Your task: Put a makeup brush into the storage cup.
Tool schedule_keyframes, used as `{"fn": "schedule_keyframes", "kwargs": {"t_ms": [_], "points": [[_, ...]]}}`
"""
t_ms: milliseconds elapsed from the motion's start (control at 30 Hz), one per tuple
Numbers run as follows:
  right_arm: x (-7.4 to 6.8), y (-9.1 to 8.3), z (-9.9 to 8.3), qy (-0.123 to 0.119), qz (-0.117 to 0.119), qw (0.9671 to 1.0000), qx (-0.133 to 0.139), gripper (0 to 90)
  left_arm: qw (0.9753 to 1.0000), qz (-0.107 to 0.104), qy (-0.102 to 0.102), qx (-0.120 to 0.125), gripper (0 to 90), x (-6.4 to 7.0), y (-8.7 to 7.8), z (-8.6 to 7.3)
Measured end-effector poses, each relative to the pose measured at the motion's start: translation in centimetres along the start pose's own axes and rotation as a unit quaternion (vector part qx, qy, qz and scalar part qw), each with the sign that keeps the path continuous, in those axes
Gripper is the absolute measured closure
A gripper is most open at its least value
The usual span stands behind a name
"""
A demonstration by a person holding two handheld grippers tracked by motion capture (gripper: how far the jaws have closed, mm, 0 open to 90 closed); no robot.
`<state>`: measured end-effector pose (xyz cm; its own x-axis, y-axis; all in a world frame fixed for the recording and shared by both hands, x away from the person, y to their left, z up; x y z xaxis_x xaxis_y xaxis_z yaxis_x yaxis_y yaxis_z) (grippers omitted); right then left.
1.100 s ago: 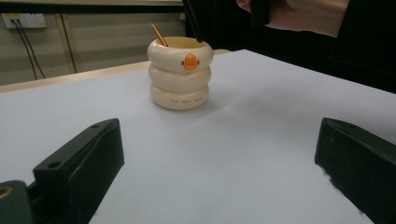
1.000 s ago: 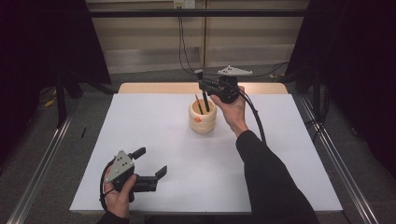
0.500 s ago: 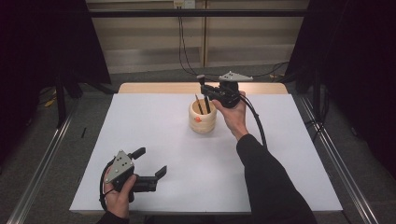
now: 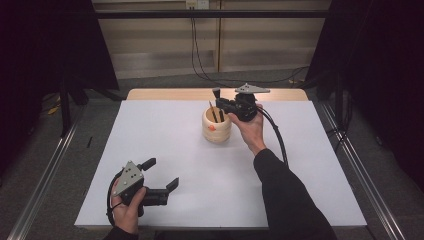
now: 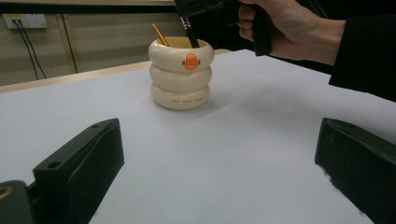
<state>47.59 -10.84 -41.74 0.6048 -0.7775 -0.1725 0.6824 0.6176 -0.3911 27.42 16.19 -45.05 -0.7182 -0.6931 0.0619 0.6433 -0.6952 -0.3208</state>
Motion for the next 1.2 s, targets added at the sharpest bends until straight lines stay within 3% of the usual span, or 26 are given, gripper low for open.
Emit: {"fn": "schedule_keyframes", "kwargs": {"t_ms": [367,533,967,1100,1133,1200], "points": [[0.61,-0.53,-0.74,0.002,-0.001,1.0,-0.007,76.3,1.0,-0.002,-0.003,0.001,1.2,0.08,0.12,-0.01],[0.63,-0.72,-0.53,-0.001,-0.008,1.0,-0.001,65.8,1.0,-0.001,-0.005,0.001,1.2,0.12,0.15,-0.01],[0.32,-0.37,-0.79,-0.003,-0.016,0.9998,-0.015,12.4,1.0,-0.001,-0.005,0.001,1.2,0.13,0.14,0.0],[0.08,-0.45,-0.64,-0.018,-0.026,0.9994,-0.011,3.6,1.0,0.0,-0.006,0.0,1.2,0.03,0.1,-0.05],[-0.04,-0.5,-0.55,-0.027,-0.04,0.9988,-0.008,5.3,1.0,0.0,-0.007,0.0,1.2,0.02,0.1,-0.05],[-0.2,-0.61,-0.38,-0.027,-0.039,0.9989,-0.003,4.0,1.0,0.001,-0.007,0.0,1.2,-0.01,0.13,-0.04]]}}
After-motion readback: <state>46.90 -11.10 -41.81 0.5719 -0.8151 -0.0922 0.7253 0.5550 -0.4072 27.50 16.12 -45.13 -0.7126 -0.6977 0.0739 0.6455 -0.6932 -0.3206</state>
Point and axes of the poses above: each handheld gripper's, and its own axes: y roughly forward along the jaws, z roughly out of its top, x roughly to its right, the point moved 5 cm from there along y, roughly forward along the jaws, and after that the axes turned 4 degrees about -x, right-handed, at the moved point
